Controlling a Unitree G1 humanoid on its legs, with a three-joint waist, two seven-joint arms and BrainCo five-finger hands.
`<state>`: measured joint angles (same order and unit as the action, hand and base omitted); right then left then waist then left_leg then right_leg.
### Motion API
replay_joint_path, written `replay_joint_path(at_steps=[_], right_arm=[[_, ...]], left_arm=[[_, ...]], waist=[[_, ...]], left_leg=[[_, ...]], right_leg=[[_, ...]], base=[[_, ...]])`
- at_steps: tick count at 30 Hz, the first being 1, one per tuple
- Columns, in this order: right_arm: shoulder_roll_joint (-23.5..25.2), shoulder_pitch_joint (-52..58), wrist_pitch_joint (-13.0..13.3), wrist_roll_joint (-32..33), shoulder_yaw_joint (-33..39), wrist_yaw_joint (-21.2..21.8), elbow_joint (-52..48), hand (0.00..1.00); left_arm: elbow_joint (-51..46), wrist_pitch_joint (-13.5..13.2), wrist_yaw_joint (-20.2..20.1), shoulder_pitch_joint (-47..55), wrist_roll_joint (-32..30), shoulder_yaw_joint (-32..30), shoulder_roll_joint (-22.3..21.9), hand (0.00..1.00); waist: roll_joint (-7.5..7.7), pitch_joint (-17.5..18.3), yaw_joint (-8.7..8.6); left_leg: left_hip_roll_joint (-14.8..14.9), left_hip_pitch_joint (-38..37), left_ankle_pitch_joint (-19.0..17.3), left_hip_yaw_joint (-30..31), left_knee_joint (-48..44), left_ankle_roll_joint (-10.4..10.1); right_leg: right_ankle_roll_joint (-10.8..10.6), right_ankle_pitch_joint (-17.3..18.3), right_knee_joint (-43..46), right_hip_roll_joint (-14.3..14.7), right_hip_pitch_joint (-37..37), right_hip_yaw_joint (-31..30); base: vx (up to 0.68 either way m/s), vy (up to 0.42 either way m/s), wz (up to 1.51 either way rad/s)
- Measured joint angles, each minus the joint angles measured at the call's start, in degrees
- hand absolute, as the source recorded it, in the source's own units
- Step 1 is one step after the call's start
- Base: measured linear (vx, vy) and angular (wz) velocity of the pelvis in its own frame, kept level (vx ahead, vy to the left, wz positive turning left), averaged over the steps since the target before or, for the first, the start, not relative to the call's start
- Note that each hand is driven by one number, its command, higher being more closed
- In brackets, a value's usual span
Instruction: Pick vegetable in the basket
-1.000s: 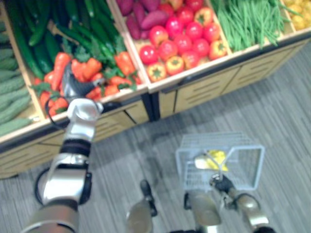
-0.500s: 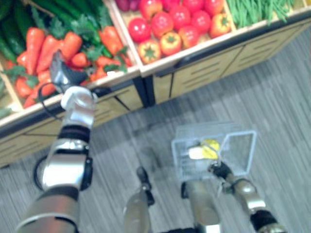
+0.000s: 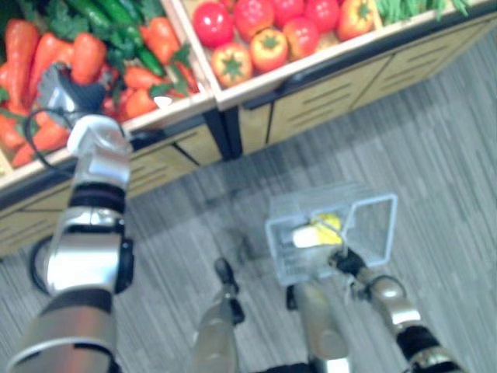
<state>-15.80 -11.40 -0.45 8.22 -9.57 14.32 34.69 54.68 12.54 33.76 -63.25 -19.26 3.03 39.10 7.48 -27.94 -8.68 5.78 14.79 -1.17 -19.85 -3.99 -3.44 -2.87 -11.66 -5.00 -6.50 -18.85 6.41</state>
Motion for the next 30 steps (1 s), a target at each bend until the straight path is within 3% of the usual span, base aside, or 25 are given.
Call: replay_joint_path(at_steps=[5,13,20,27,30], right_arm=[[0.0,-0.03,0.02,0.23,0.01,0.01,-0.07,1.0],[-0.01,1.74,0.12,0.65,0.11,0.02,-1.34,1.0],[-0.01,7.32,0.79,0.62,0.91,-0.03,-5.87,1.0],[-0.1,13.58,1.46,0.17,3.63,0.06,-9.53,1.0],[-0.1,15.43,1.53,-1.24,4.76,0.62,-9.55,1.0]], left_arm=[[-0.5,-1.11,-0.43,-0.12,0.0,0.01,0.09,1.0],[-0.84,-2.13,-0.33,0.65,0.03,0.01,-0.74,1.0],[-7.41,-5.79,-0.31,4.67,0.01,-0.28,-0.67,1.0],[-11.9,-7.47,-0.3,10.53,0.01,-3.38,-0.64,1.0],[-13.27,-8.93,-0.31,13.8,0.02,-3.77,-0.65,1.0]], waist=[[0.0,0.0,-1.03],[0.0,0.0,-0.73],[-0.17,0.0,-0.33],[-1.69,0.64,0.2],[-3.18,1.88,0.29]], left_leg=[[-0.5,-0.05,0.0,-0.04,-0.05,0.01],[-0.43,-2.71,-0.01,-0.07,-0.17,-0.02],[-0.4,-5.99,-0.2,-0.13,-0.24,-0.19],[-0.17,-10.05,-1.26,-0.89,-0.24,-0.4],[-0.09,-11.3,-1.75,-1.17,-0.15,-0.35]], right_leg=[[-0.24,-0.17,0.0,-0.53,0.01,-0.2],[-0.24,-0.17,0.29,-0.56,2.54,-0.2],[-0.23,-0.12,0.23,-0.64,6.07,-0.08],[-0.15,-0.02,-0.29,-0.43,10.23,-0.27],[-0.16,-0.02,-0.98,-0.33,11.81,-0.28]], base=[[0.01,0.003,0.0],[0.01,0.001,-0.01],[0.0,0.0,0.0],[0.0,0.008,-0.04],[0.02,0.009,-0.05]])
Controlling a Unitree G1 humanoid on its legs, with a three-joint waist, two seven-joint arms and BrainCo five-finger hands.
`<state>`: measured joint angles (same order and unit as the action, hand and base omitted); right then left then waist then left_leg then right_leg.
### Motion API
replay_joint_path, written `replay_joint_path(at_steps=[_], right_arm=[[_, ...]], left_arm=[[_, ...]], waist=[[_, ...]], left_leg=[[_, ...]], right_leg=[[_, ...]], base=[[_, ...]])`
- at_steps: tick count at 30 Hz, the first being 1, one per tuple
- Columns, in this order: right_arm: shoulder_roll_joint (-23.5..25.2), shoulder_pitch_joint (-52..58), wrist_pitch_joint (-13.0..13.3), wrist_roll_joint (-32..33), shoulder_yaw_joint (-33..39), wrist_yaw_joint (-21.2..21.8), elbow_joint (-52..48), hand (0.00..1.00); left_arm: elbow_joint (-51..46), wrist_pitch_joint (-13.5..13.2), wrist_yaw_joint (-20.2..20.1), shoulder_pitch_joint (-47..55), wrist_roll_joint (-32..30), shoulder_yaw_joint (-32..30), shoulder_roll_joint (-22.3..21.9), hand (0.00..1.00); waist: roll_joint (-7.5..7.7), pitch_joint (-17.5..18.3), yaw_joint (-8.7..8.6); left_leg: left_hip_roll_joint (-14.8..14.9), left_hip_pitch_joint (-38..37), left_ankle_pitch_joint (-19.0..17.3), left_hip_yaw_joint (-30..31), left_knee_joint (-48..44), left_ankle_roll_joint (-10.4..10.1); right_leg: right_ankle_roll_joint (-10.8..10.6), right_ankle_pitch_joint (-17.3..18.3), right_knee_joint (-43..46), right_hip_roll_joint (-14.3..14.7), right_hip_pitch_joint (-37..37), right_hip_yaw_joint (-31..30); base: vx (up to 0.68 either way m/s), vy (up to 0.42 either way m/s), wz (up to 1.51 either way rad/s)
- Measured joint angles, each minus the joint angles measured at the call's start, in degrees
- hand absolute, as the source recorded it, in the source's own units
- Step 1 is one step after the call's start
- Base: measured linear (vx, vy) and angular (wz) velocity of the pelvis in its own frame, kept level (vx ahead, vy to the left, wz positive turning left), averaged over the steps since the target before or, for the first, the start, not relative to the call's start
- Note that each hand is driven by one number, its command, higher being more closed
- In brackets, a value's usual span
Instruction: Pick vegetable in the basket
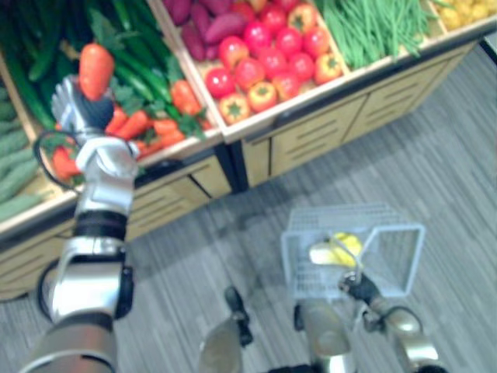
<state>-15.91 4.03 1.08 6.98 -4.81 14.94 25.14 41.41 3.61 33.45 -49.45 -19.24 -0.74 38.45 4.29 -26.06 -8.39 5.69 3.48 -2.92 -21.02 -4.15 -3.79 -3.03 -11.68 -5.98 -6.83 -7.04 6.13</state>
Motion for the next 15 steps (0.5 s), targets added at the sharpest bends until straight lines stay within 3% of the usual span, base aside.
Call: replay_joint_path(at_steps=[6,7,8,9,10,12,15], right_arm=[[0.15,4.74,-0.33,-1.72,0.12,0.55,-0.07,1.0],[0.0,5.61,-0.65,-2.09,0.06,0.6,-0.23,1.0],[-0.14,5.24,-0.85,-2.48,0.0,0.68,-0.59,1.0],[-0.42,5.11,-0.88,-2.51,0.0,0.7,-1.1,1.0],[-1.01,4.92,-1.01,-2.52,-0.03,0.93,-2.0,1.0],[-2.13,4.77,-2.59,-2.43,1.21,1.72,-2.99,1.0],[0.3,5.74,-3.99,-2.54,1.73,2.45,-5.19,1.0]], left_arm=[[-11.81,-9.02,-0.91,14.6,0.19,0.15,-1.92,1.0],[-16.96,-10.84,-1.37,21.08,0.66,0.08,-4.2,1.0],[-22.58,-12.81,-2.17,29.9,1.13,0.03,-6.91,1.0],[-24.28,-13.26,-2.55,33.11,1.16,0.14,-8.43,1.0],[-26.13,-13.36,-2.85,36.2,1.27,0.16,-10.22,1.0],[-31.92,-15.03,-5.25,43.97,3.12,2.25,-18.13,1.0],[-33.7,-16.36,-8.85,46.46,2.82,7.6,-21.56,1.0]], waist=[[-1.52,7.12,0.77],[-2.13,9.3,1.58],[-2.39,10.47,3.39],[-2.65,11.02,4.13],[-3.34,11.51,4.55],[-6.55,13.5,3.92],[-5.23,14.15,3.86]], left_leg=[[1.39,-2.86,-2.16,-0.6,-1.78,-0.15],[2.0,-2.62,-4.41,-0.31,-5.46,-0.44],[2.17,-2.51,-6.11,4.71,-10.46,0.39],[2.01,-2.43,-6.85,7.06,-11.91,0.2],[2.0,-2.59,-8.06,9.27,-12.96,-0.15],[3.23,-4.73,-13.59,9.74,-12.07,-2.22],[2.4,-7.77,-13.62,5.71,-10.57,-1.94]], right_leg=[[0.12,1.33,-0.08,1.58,2.5,-1.6],[0.23,1.56,-0.08,2.83,2.77,-3.58],[0.44,1.69,-0.07,3.68,3.42,-7.51],[0.8,1.96,-0.06,3.93,3.34,-9.49],[0.9,2.2,-0.06,4.06,3.28,-11.03],[0.35,2.21,-0.07,6.08,3.02,-13.35],[-1.09,0.86,-0.09,5.92,3.29,-16.89]], base=[[0.06,-0.002,-0.17],[0.09,-0.03,-1.04],[0.07,-0.03,-1.3],[0.04,-0.005,-1.31],[-0.03,0.053,-1.08],[-0.05,0.093,-0.9],[-0.03,0.054,-0.65]])
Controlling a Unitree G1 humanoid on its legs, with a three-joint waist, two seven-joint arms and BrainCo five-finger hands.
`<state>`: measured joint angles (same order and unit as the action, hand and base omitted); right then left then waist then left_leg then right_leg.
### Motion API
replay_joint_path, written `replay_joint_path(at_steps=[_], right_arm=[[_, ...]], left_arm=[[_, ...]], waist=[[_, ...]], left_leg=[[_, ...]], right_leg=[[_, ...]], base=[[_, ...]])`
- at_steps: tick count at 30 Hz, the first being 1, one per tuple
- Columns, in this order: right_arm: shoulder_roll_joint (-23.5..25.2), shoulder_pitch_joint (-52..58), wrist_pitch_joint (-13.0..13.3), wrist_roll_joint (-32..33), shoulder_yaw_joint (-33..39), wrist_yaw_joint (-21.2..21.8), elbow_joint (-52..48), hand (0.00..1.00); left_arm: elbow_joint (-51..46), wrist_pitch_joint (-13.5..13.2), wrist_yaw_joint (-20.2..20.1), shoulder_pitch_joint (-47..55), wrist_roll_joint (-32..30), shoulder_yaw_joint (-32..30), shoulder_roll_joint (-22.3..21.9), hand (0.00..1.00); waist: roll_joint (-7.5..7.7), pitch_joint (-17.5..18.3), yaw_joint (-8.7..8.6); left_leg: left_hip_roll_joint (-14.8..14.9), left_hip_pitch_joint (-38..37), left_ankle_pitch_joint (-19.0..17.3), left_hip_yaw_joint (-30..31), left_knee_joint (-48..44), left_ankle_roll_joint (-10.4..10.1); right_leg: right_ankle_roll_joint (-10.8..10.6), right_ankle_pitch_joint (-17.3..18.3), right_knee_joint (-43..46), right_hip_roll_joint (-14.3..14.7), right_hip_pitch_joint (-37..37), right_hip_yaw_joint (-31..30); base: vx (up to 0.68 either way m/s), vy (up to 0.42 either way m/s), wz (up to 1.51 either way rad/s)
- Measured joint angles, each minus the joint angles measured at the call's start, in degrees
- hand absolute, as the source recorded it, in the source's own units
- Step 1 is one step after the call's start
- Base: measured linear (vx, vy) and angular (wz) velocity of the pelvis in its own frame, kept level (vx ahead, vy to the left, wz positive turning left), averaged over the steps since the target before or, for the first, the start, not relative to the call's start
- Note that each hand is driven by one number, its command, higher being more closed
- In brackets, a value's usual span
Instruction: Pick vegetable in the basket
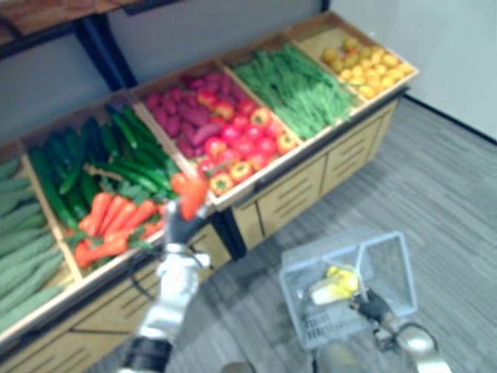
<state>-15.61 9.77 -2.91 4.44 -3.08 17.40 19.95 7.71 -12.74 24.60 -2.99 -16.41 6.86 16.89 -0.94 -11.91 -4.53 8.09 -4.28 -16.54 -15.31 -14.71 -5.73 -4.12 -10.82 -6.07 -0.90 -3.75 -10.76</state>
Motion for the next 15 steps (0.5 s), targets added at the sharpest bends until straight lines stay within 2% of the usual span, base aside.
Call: replay_joint_path(at_steps=[1,2,3,4,5,6,7,8,9,10,11,12,13,14,15], right_arm=[[0.87,0.5,-0.06,0.0,-0.12,0.47,-0.12,1.0],[1.16,0.55,-0.08,-0.07,-0.21,0.46,-0.26,1.0],[1.09,0.37,-0.1,-0.19,-0.23,0.46,-0.96,1.0],[0.8,-0.82,-0.09,-1.02,-1.34,0.47,-1.17,1.0],[0.73,-1.54,-0.07,-1.46,-2.03,0.42,-1.16,1.0],[0.91,-2.29,0.39,-1.92,-2.63,0.46,-1.22,1.0],[0.79,-2.26,0.41,-1.92,-3.71,0.4,-1.15,1.0],[0.88,-2.69,0.42,-1.72,-4.92,0.32,-1.31,1.0],[0.96,-3.07,0.52,-1.65,-5.32,0.33,-1.49,1.0],[0.86,-3.72,0.75,-1.42,-6.15,0.38,-1.77,1.0],[1.33,-4.02,0.75,-1.04,-6.35,0.41,-1.97,1.0],[1.49,-3.95,0.71,-0.94,-6.47,0.48,-1.96,1.0],[1.41,-3.73,0.3,-0.01,-6.48,0.37,-1.89,1.0],[1.19,-3.84,0.03,0.02,-6.51,0.39,-1.89,1.0],[0.63,-3.99,-0.34,0.13,-7.09,0.51,-1.89,1.0]], left_arm=[[-0.13,-0.38,-1.61,0.46,-0.17,2.27,-1.1,1.0],[-0.26,-0.53,-2.57,0.75,-0.2,3.04,-1.88,1.0],[-0.36,-0.53,-4.24,1.34,-0.33,4.44,-3.86,1.0],[-0.51,-0.56,-5.79,2.26,-0.7,4.6,-5.17,1.0],[-0.64,-0.55,-6.42,2.77,-0.7,4.51,-5.49,1.0],[-0.66,-0.41,-7.47,3.74,-0.69,4.77,-5.49,1.0],[-0.66,-0.29,-7.84,4.62,-0.64,4.77,-5.65,1.0],[-0.65,-0.25,-8.41,5.73,-0.6,4.69,-5.66,1.0],[-0.57,-0.27,-8.83,5.77,-0.6,4.77,-5.47,1.0],[-0.76,-0.58,-9.35,5.58,-0.59,4.83,-5.18,1.0],[-0.42,-1.21,-9.59,5.51,-0.62,5.31,-5.09,1.0],[0.36,-1.05,-9.71,5.09,-0.61,5.49,-5.22,1.0],[1.24,-0.98,-9.93,5.7,-0.6,7.02,-5.52,1.0],[1.5,-0.98,-10.06,5.8,-0.6,8.25,-5.56,1.0],[2.23,-0.96,-10.2,5.96,-0.61,10.0,-5.54,1.0]], waist=[[0.51,0.34,0.0],[0.61,0.4,-0.05],[0.08,0.71,0.4],[-0.51,1.18,0.87],[-0.38,1.29,1.01],[0.42,1.57,1.44],[0.66,1.71,1.69],[0.71,1.72,2.17],[1.03,1.58,2.66],[0.24,2.08,3.62],[-0.2,2.74,3.87],[0.5,2.68,3.55],[0.18,2.53,3.0],[0.26,2.49,3.21],[0.0,2.39,3.31]], left_leg=[[-0.05,-1.52,0.3,-1.95,1.17,0.47],[-0.19,-2.3,0.46,-3.41,1.76,0.64],[-0.27,-3.47,0.89,-6.63,2.8,1.07],[0.7,-4.43,1.36,-10.29,4.3,1.58],[0.66,-5.47,1.36,-12.11,4.54,1.57],[-0.23,-7.04,1.26,-15.02,4.21,1.51],[-0.51,-7.69,1.27,-16.2,3.02,1.6],[-0.08,-7.9,1.8,-17.21,1.21,2.64],[-0.09,-7.8,1.45,-17.23,0.66,3.09],[-0.4,-7.46,1.39,-17.45,3.92,4.07],[0.67,-7.29,-0.73,-21.01,4.12,2.09],[0.62,-7.2,-1.18,-21.85,3.01,2.63],[1.57,-7.87,-2.08,-22.98,1.22,2.2],[1.72,-8.44,-2.22,-23.62,0.38,2.01],[2.54,-8.83,-2.27,-23.73,-1.34,1.96]], right_leg=[[0.34,0.68,-0.21,-0.35,-0.03,-0.01],[1.65,1.54,0.08,-0.93,-0.01,2.7],[5.06,3.85,1.72,-1.99,-1.27,9.97],[6.82,5.11,6.44,-3.48,-4.05,17.41],[7.8,5.81,10.33,-4.76,-5.94,21.33],[9.29,6.31,16.56,-7.56,-7.96,28.67],[8.95,5.19,18.25,-7.7,-8.24,32.53],[11.58,2.72,18.07,-6.93,-8.19,36.58],[12.36,1.01,16.96,-6.24,-8.18,37.21],[9.45,-2.77,11.84,-3.57,-8.05,37.21],[9.52,3.71,14.62,-3.56,-8.91,40.79],[10.37,9.16,19.88,-5.24,-9.37,42.32],[8.86,16.84,27.09,-6.93,-8.77,42.52],[8.48,17.66,26.77,-6.58,-8.51,42.54],[9.75,16.77,25.42,-5.14,-7.58,41.86]], base=[[-0.04,0.061,-0.7],[-0.03,0.086,-0.94],[-0.01,0.077,-1.24],[0.01,0.069,-1.39],[0.08,0.041,-1.47],[0.11,0.032,-1.34],[0.09,0.015,-1.68],[0.0,-0.037,-1.41],[-0.13,-0.057,-1.77],[-0.21,-0.062,-1.68],[-0.19,-0.053,-1.5],[-0.09,-0.106,-0.93],[0.05,-0.111,-0.56],[0.09,-0.111,-0.61],[0.12,-0.105,-0.47]])
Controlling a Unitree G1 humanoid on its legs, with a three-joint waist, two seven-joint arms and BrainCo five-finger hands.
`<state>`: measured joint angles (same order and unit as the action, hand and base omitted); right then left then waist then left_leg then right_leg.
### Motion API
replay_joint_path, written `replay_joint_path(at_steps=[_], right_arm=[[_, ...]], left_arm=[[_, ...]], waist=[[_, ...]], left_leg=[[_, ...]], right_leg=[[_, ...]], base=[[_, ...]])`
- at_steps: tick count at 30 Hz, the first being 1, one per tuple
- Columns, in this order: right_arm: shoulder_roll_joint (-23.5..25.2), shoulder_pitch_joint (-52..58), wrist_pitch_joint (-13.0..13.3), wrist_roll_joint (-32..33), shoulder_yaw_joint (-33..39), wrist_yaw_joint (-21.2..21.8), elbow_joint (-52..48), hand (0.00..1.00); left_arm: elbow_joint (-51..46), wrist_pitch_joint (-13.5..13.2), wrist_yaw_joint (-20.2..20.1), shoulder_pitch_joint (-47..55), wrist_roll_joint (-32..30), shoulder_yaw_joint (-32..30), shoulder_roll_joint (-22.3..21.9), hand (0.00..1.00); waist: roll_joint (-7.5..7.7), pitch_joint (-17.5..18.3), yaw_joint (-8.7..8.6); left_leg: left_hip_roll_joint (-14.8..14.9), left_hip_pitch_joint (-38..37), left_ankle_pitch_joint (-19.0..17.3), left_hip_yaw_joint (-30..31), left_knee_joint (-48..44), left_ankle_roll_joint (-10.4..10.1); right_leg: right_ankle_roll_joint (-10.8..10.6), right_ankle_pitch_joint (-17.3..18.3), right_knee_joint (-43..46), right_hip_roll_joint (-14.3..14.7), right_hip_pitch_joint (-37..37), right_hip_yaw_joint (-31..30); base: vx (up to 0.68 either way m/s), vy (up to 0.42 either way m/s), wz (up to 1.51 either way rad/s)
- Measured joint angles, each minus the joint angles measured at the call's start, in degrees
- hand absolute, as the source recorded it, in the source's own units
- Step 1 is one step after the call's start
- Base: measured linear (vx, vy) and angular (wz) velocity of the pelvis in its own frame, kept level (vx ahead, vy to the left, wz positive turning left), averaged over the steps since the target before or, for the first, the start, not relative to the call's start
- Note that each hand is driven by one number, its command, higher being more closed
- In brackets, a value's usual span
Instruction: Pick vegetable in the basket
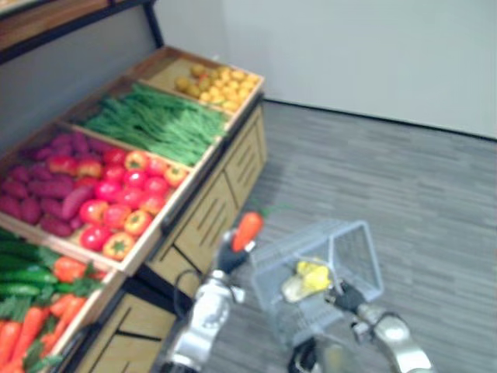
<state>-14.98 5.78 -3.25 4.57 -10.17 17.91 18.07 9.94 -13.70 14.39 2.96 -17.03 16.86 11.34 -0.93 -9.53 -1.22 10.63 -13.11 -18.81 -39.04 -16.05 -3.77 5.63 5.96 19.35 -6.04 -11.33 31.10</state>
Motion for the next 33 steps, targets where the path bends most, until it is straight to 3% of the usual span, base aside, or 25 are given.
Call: replay_joint_path(at_steps=[1,2,3,4,5,6,7,8,9,10,11,13,14,15,16,20,22,23,25,28,33], right_arm=[[-0.52,0.05,-0.49,0.47,-1.17,0.04,-0.01,1.0],[-0.78,-0.04,-0.77,0.84,-2.41,0.43,-0.46,1.0],[-0.79,-0.07,-1.04,0.93,-2.79,0.63,-0.98,1.0],[-0.93,-0.9,-1.14,0.98,-3.92,1.09,-1.47,1.0],[-0.74,-2.23,-1.19,1.01,-4.46,1.41,-1.46,1.0],[-0.63,-3.5,-1.26,1.09,-4.59,1.63,-1.65,1.0],[-1.39,-5.78,-1.25,2.24,-4.9,2.29,-2.01,1.0],[-1.15,-7.67,-1.6,2.74,-5.86,2.22,-1.22,1.0],[-0.92,-7.96,-1.9,2.73,-6.02,1.93,-1.1,1.0],[-0.32,-8.43,-2.46,2.83,-6.84,1.94,-1.11,1.0],[0.18,-8.45,-2.52,3.02,-6.98,1.95,-1.16,1.0],[0.51,-8.46,-2.56,3.18,-7.75,1.78,-1.22,1.0],[0.28,-8.43,-2.57,3.26,-7.8,1.82,-1.28,1.0],[0.2,-8.56,-2.81,3.38,-7.44,1.7,-1.31,1.0],[0.17,-8.41,-3.02,3.38,-6.9,1.45,-1.31,1.0],[-0.24,-8.32,-4.1,4.8,-6.89,0.71,-1.43,1.0],[0.25,-8.16,-4.24,5.61,-6.67,-0.03,-1.4,1.0],[0.34,-7.95,-4.23,6.82,-6.29,-0.17,-1.85,1.0],[0.72,-7.86,-4.19,7.34,-5.94,-0.38,-2.02,1.0],[2.47,-7.98,-3.98,8.98,-4.85,-0.43,-3.77,1.0],[5.17,-9.04,-3.99,9.54,-4.27,-1.93,-3.67,1.0]], left_arm=[[0.81,0.12,-0.07,0.42,0.01,1.66,-0.32,1.0],[0.93,0.12,0.16,1.11,0.02,2.45,-0.51,1.0],[0.98,0.11,0.42,1.51,0.03,2.77,-0.47,1.0],[1.14,0.18,0.6,2.18,0.11,3.21,-0.34,1.0],[1.6,0.21,0.86,2.37,0.35,3.24,-0.22,1.0],[3.0,0.37,1.23,2.45,0.56,3.32,-1.44,1.0],[3.0,0.45,1.73,2.55,0.75,3.07,-2.75,1.0],[3.37,0.71,2.7,2.37,0.75,3.32,-3.41,1.0],[3.89,1.19,2.91,2.67,0.74,3.84,-3.91,1.0],[4.47,2.04,3.23,3.66,0.72,4.86,-4.36,1.0],[4.44,2.16,3.28,3.79,0.68,5.47,-4.35,1.0],[4.7,2.41,3.4,2.53,0.62,7.34,-4.52,1.0],[5.0,2.63,3.43,2.03,0.62,7.91,-4.55,1.0],[5.81,2.67,3.48,0.82,0.62,9.04,-4.6,1.0],[6.4,2.69,3.51,-0.21,0.62,10.02,-4.57,1.0],[6.7,4.09,3.71,-0.43,0.59,11.01,-4.45,1.0],[8.12,4.42,4.09,-0.62,0.46,11.14,-4.13,1.0],[8.73,4.4,4.46,-0.46,0.41,11.97,-4.06,1.0],[9.16,4.42,4.66,-0.29,-0.14,12.72,-3.55,1.0],[11.64,4.61,5.06,-1.36,-1.9,13.22,-2.11,1.0],[18.6,5.63,5.17,-0.82,-1.91,12.04,-1.54,1.0]], waist=[[-0.54,0.07,-0.21],[-0.39,0.01,0.26],[-0.38,0.03,0.49],[-0.13,-0.14,1.28],[0.58,-0.42,1.84],[-0.92,0.06,2.61],[-3.05,-0.16,2.8],[-2.9,-1.52,2.7],[-3.53,-1.56,2.81],[-3.43,-1.12,3.22],[-3.21,-0.91,3.24],[-1.99,-0.55,2.91],[-1.85,-0.43,2.66],[-1.8,-0.17,2.61],[-1.76,-0.13,2.55],[-1.48,0.3,2.61],[0.03,-0.15,2.51],[0.13,0.2,2.25],[0.35,0.71,2.35],[1.28,1.31,1.99],[1.2,1.4,2.68]], left_leg=[[2.33,1.18,0.18,1.57,-5.39,0.28],[5.03,3.94,1.22,4.76,-13.75,2.2],[5.83,5.77,1.29,7.79,-17.95,3.59],[4.6,8.95,0.08,14.33,-22.33,3.08],[1.54,11.5,-0.81,19.05,-22.36,2.41],[-0.01,14.29,-1.19,24.23,-18.84,2.36],[-0.46,17.5,-2.27,28.47,-15.88,0.77],[-2.24,18.64,-2.69,33.89,-11.91,-0.26],[-2.63,19.15,-2.11,36.37,-10.57,-0.78],[-4.52,18.83,-0.61,37.77,-7.95,-0.46],[-5.23,18.74,0.73,37.66,-6.18,0.04],[-6.2,16.37,7.48,34.74,1.22,1.03],[-6.42,15.72,8.36,34.27,3.07,1.24],[-6.66,15.04,9.08,33.24,5.08,1.46],[-6.84,14.81,9.11,33.02,5.31,1.45],[-7.12,12.6,9.39,31.0,5.52,1.71],[-8.14,14.05,7.99,29.93,1.51,1.44],[-8.66,12.78,13.57,30.46,9.45,2.4],[-7.87,12.56,15.62,30.39,11.31,2.79],[-8.72,12.62,16.25,31.9,14.11,3.49],[-10.26,12.46,16.49,31.79,14.16,3.66]], right_leg=[[0.89,-1.77,-4.47,2.81,2.79,-0.79],[1.17,-3.0,-8.89,5.48,5.32,-3.06],[0.52,-3.34,-10.75,6.75,6.24,-4.89],[-0.31,-3.66,-13.66,8.52,7.03,-8.62],[-1.44,-3.51,-16.73,9.2,7.66,-11.34],[-2.55,-2.14,-18.29,10.69,8.02,-12.22],[1.89,0.61,-0.5,9.19,2.89,-12.88],[-1.31,7.03,-0.17,9.72,4.15,-18.23],[-1.36,6.45,-2.08,10.45,5.27,-18.89],[-2.85,5.12,-5.03,10.24,6.37,-20.09],[-3.54,4.63,-6.38,9.96,6.74,-19.88],[-3.3,4.41,-7.57,8.68,6.36,-20.68],[-3.31,4.4,-7.97,8.12,6.39,-19.77],[-3.88,3.27,-8.61,7.12,6.47,-17.94],[-3.06,1.87,-9.09,7.07,6.72,-17.12],[-2.87,1.39,-6.76,6.49,6.84,-17.11],[-2.83,1.39,-1.89,4.29,6.72,-17.28],[-2.84,1.39,0.2,3.67,6.71,-15.67],[-3.1,1.55,0.61,3.85,6.91,-14.81],[-4.02,0.97,-3.7,3.75,8.12,-14.07],[-6.58,-0.71,-11.25,3.25,11.93,-14.31]], base=[[0.07,-0.149,-0.64],[0.05,-0.162,-0.7],[0.0,-0.146,-1.19],[-0.04,-0.09,-1.37],[-0.05,-0.082,-1.62],[0.03,-0.079,-1.68],[0.07,-0.1,-1.53],[0.06,-0.111,-1.25],[0.02,-0.074,-1.17],[0.02,-0.044,-0.88],[0.05,-0.002,-0.92],[0.09,0.034,-0.49],[0.17,0.068,-0.33],[0.2,0.077,-0.21],[0.2,0.072,-0.24],[0.19,0.05,-0.33],[0.12,0.077,-0.12],[0.07,0.075,0.03],[0.05,0.098,0.07],[0.04,0.104,0.21],[-0.01,0.088,0.05]])
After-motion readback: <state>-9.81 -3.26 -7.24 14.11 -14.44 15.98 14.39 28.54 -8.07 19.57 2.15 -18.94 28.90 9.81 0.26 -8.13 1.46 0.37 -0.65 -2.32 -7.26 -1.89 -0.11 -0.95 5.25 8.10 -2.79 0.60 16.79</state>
